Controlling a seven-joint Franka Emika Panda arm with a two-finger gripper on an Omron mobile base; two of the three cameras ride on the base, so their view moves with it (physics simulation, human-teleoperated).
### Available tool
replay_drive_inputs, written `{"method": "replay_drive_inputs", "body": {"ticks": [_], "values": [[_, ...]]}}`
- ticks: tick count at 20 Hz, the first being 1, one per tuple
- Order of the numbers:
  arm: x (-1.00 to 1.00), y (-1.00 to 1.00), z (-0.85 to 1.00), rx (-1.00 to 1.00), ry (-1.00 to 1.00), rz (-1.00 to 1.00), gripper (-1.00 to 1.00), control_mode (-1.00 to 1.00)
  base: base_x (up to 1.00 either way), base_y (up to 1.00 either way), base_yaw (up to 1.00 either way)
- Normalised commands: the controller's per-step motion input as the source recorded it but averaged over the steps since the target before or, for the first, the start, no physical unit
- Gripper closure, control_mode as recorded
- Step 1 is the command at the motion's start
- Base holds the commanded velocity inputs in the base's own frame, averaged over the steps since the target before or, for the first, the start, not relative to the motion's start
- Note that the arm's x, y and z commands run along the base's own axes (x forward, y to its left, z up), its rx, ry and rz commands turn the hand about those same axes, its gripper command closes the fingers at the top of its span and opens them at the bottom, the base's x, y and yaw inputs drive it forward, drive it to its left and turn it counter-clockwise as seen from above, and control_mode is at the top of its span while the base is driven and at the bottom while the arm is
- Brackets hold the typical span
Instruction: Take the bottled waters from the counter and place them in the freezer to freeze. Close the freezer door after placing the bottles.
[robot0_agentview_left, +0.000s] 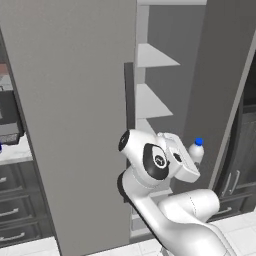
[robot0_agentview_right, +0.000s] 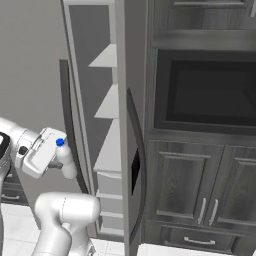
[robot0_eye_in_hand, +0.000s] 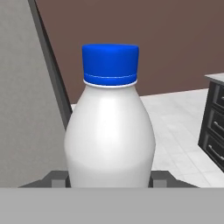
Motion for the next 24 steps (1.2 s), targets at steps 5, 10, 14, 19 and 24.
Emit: {"method": "replay_drive_inputs", "body": {"ticks": [5,10,14,19,24], "values": [[0.0,0.0,0.0,0.0,0.0,0.0,1.0,1.0,0.36,-0.16,0.0],[0.0,0.0,0.0,0.0,0.0,0.0,1.0,1.0,0.39,-0.22,0.0],[0.0,0.0,0.0,0.0,0.0,0.0,1.0,1.0,0.14,0.0,0.0],[0.0,0.0,0.0,0.0,0.0,0.0,1.0,1.0,0.02,0.0,0.0],[0.0,0.0,0.0,0.0,0.0,0.0,1.0,1.0,0.0,0.0,0.0]]}}
